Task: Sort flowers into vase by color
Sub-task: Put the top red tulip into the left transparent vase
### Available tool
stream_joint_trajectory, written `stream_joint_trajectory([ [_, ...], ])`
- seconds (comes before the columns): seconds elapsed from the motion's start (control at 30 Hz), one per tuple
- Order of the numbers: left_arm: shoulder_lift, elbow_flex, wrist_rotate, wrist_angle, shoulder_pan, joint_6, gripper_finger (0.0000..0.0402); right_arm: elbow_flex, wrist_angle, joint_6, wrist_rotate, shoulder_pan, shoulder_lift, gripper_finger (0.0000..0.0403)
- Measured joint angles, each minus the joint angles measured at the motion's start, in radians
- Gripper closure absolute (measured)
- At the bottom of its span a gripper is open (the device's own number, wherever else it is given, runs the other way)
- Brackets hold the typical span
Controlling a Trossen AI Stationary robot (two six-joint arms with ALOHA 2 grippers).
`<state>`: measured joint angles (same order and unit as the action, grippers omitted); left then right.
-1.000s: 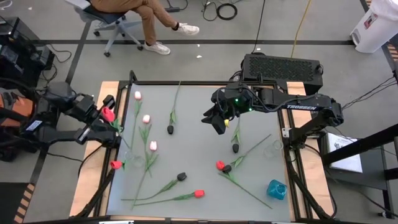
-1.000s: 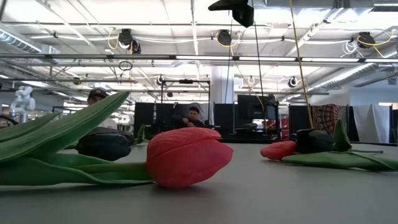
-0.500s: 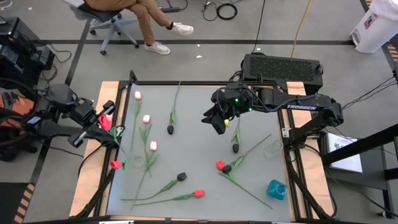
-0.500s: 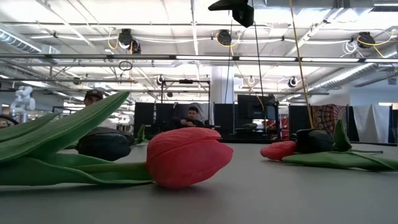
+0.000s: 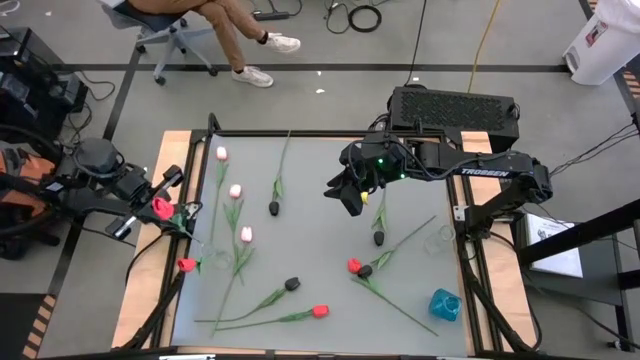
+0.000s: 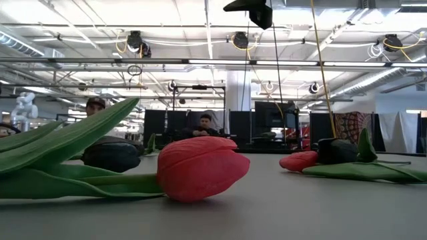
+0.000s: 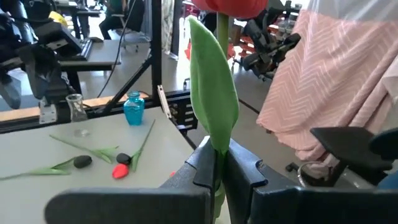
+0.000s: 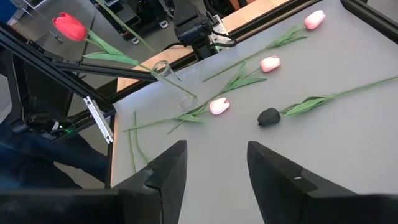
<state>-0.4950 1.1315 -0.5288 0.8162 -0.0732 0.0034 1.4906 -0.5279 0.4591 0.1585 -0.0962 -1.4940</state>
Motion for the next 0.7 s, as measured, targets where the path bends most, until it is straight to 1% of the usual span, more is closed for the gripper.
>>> stream_joint_trajectory([
  [0.3, 0.0, -0.04, 0.011, -0.014, -0.041, 0.004, 0.0382, 0.0, 0.0, 0.0, 0.0, 0.0, 0.0, 0.0243],
  [0.7, 0.0, -0.052, 0.025, -0.031, -0.047, 0.007, 0.0382, 0.0, 0.0, 0.0, 0.0, 0.0, 0.0, 0.0243],
])
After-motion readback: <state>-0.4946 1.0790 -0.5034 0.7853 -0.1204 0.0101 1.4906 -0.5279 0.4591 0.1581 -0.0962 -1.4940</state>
